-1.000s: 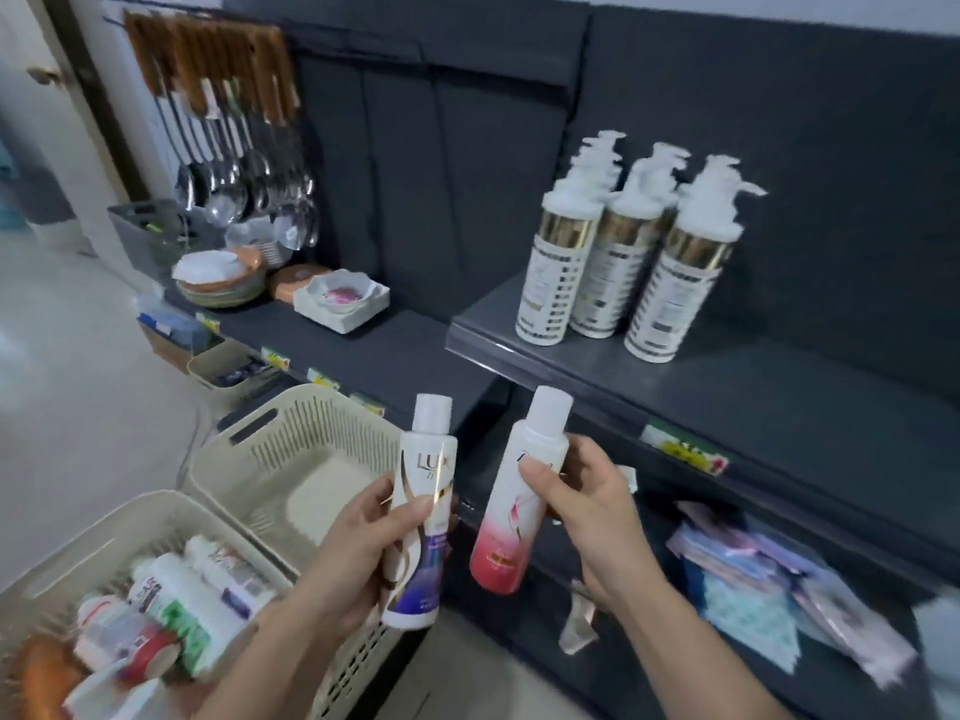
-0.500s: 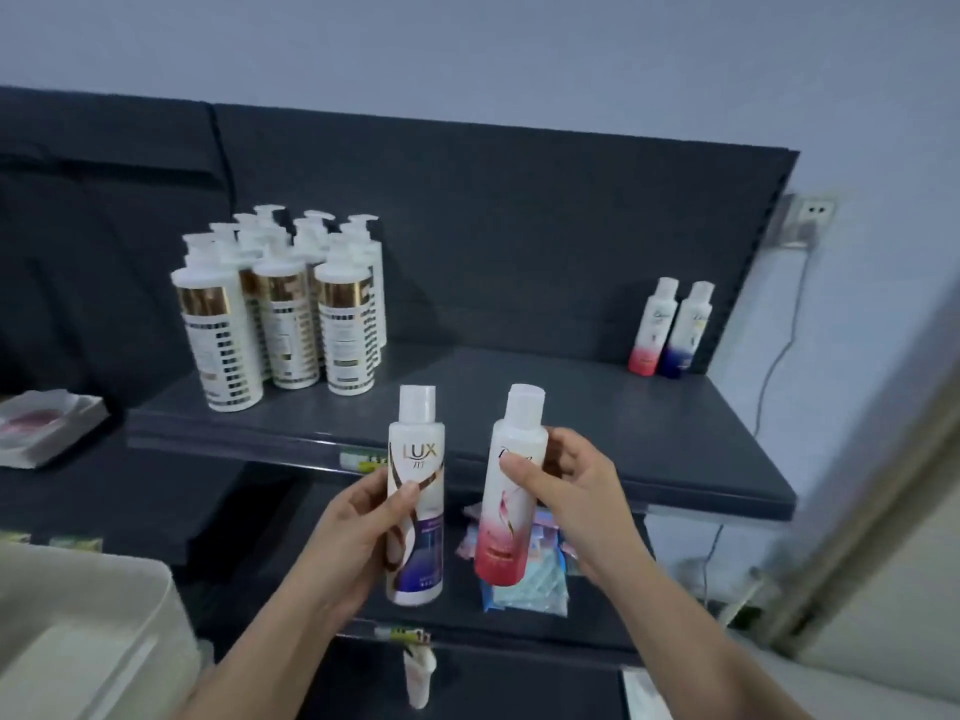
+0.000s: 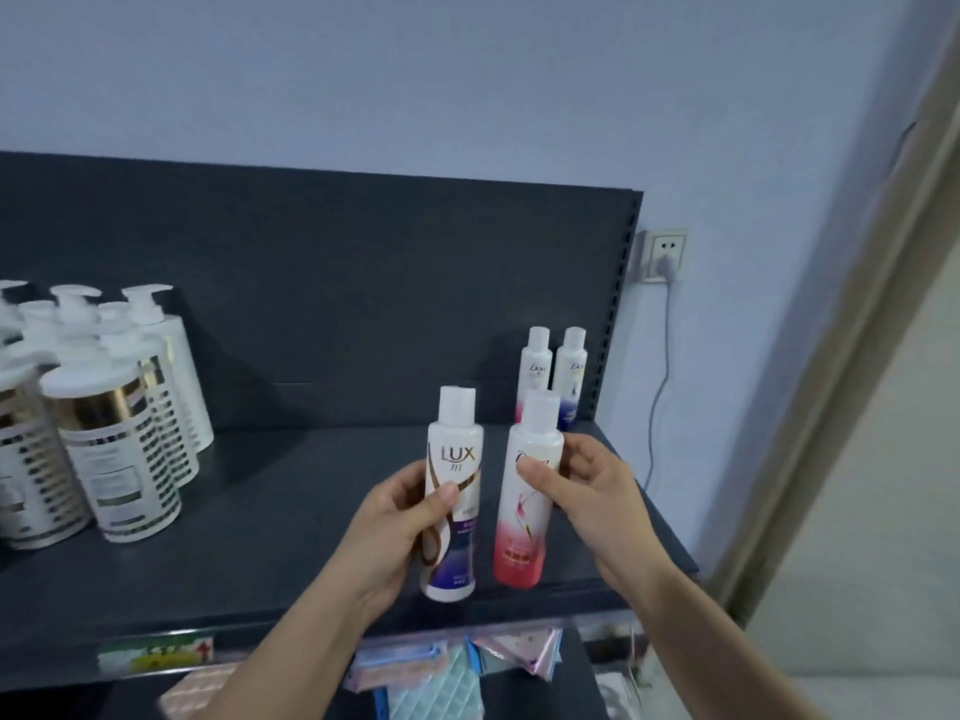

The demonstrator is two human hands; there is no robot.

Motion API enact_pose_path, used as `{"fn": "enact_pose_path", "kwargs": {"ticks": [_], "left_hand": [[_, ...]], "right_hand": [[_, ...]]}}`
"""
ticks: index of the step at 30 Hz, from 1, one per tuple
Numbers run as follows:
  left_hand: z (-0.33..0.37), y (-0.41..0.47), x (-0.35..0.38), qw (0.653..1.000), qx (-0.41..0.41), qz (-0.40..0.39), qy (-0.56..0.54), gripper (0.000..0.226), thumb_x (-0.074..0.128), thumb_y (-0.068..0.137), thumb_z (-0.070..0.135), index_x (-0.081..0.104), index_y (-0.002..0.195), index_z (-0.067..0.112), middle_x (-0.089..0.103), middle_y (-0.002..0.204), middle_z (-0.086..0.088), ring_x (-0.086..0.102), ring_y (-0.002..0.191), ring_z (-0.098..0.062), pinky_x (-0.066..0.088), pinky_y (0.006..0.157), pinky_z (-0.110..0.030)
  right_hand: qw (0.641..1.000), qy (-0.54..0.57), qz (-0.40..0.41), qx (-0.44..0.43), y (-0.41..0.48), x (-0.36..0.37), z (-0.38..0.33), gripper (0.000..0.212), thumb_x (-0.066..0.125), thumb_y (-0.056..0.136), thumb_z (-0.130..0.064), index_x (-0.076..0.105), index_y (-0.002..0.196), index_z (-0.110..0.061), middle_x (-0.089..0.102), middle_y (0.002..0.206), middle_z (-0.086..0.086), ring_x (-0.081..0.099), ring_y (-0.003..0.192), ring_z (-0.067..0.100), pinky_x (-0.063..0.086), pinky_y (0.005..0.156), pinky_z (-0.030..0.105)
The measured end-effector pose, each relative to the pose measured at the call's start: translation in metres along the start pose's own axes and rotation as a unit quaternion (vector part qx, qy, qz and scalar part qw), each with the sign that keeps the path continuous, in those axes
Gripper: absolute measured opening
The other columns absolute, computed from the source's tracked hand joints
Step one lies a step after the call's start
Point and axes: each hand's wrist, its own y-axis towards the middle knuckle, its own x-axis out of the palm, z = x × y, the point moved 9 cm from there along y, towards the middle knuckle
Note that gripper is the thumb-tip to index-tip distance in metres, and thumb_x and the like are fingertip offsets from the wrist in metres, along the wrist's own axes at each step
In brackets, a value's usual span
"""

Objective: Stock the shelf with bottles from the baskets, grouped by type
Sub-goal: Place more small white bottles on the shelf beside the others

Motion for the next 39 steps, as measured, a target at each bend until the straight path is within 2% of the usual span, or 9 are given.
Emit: {"fn": "enact_pose_path", "kwargs": {"ticks": [3, 7, 10, 15, 20, 25, 28, 32, 39], "left_hand": [[0.003, 0.037, 0.017, 0.999, 0.015, -0.016, 0.039, 0.024, 0.062, 0.088, 0.004, 0.067, 0.110, 0.013, 0.073, 0.090, -0.001, 0.063, 0.063, -0.006, 0.046, 0.050, -0.016], [0.003, 0.077, 0.039, 0.995, 0.030, -0.030, 0.085, 0.023, 0.063, 0.090, 0.005, 0.067, 0.110, 0.014, 0.070, 0.077, 0.004, 0.054, 0.054, -0.009, 0.043, 0.048, -0.018], [0.000, 0.104, 0.052, 0.991, 0.034, -0.032, 0.123, 0.024, 0.065, 0.089, 0.007, 0.066, 0.112, 0.016, 0.070, 0.083, 0.001, 0.054, 0.053, -0.008, 0.044, 0.053, -0.022], [-0.009, 0.143, 0.067, 0.987, 0.044, 0.005, 0.156, 0.026, 0.068, 0.086, 0.005, 0.065, 0.110, 0.016, 0.073, 0.093, 0.000, 0.065, 0.068, -0.009, 0.051, 0.064, -0.024], [-0.019, 0.175, 0.080, 0.977, 0.063, 0.036, 0.203, 0.029, 0.071, 0.084, 0.006, 0.064, 0.099, 0.030, 0.072, 0.101, 0.009, 0.066, 0.094, -0.007, 0.050, 0.080, -0.024], [-0.030, 0.204, 0.082, 0.961, 0.074, 0.072, 0.256, 0.030, 0.074, 0.082, 0.012, 0.065, 0.104, 0.030, 0.069, 0.106, 0.006, 0.064, 0.096, -0.007, 0.050, 0.082, -0.026], [-0.034, 0.217, 0.083, 0.952, 0.076, 0.082, 0.286, 0.039, 0.075, 0.081, 0.013, 0.064, 0.116, 0.025, 0.065, 0.113, 0.002, 0.062, 0.102, -0.009, 0.050, 0.088, -0.027], [-0.032, 0.227, 0.087, 0.946, 0.093, 0.090, 0.297, 0.043, 0.075, 0.081, 0.010, 0.061, 0.120, 0.023, 0.064, 0.113, 0.001, 0.061, 0.103, -0.008, 0.047, 0.088, -0.023], [-0.027, 0.238, 0.090, 0.934, 0.125, 0.105, 0.317, 0.038, 0.073, 0.082, 0.009, 0.055, 0.110, 0.027, 0.066, 0.105, 0.017, 0.062, 0.099, 0.002, 0.046, 0.085, -0.018]], "right_hand": [[1.000, -0.010, 0.020, -0.007, 0.029, -0.020, 0.003, 0.031, 0.079, 0.079, -0.016, 0.067, 0.106, -0.019, 0.076, 0.098, -0.006, 0.072, 0.091, 0.009, 0.057, 0.077, 0.024], [0.999, -0.019, 0.030, -0.006, 0.061, -0.042, 0.014, 0.034, 0.079, 0.080, -0.016, 0.066, 0.111, -0.017, 0.076, 0.100, -0.001, 0.072, 0.095, 0.014, 0.057, 0.085, 0.031], [0.999, -0.036, 0.037, -0.001, 0.084, -0.059, 0.024, 0.035, 0.079, 0.079, -0.017, 0.066, 0.112, -0.019, 0.076, 0.101, -0.004, 0.071, 0.097, 0.011, 0.056, 0.087, 0.029], [0.997, -0.073, 0.036, 0.007, 0.121, -0.085, 0.041, 0.031, 0.079, 0.080, -0.015, 0.068, 0.108, -0.021, 0.075, 0.097, -0.008, 0.070, 0.093, 0.009, 0.053, 0.075, 0.018], [0.993, -0.114, 0.018, 0.005, 0.154, -0.100, 0.054, 0.030, 0.078, 0.080, -0.014, 0.068, 0.107, -0.023, 0.073, 0.097, -0.007, 0.066, 0.092, 0.010, 0.047, 0.068, 0.012], [0.992, -0.129, -0.010, -0.008, 0.181, -0.107, 0.061, 0.028, 0.076, 0.083, -0.014, 0.065, 0.100, -0.033, 0.070, 0.093, -0.016, 0.062, 0.088, 0.001, 0.045, 0.062, 0.006], [0.991, -0.135, -0.013, -0.011, 0.196, -0.109, 0.068, 0.030, 0.076, 0.083, -0.018, 0.066, 0.108, -0.030, 0.070, 0.100, -0.013, 0.061, 0.093, -0.001, 0.043, 0.070, 0.010], [0.991, -0.134, -0.021, -0.016, 0.214, -0.108, 0.076, 0.036, 0.076, 0.083, -0.021, 0.066, 0.117, -0.026, 0.069, 0.109, -0.007, 0.062, 0.098, 0.006, 0.046, 0.081, 0.017], [0.983, -0.173, -0.031, -0.049, 0.235, -0.104, 0.077, 0.024, 0.073, 0.085, -0.020, 0.064, 0.106, -0.029, 0.064, 0.104, -0.003, 0.060, 0.094, 0.008, 0.042, 0.074, 0.013]]}}
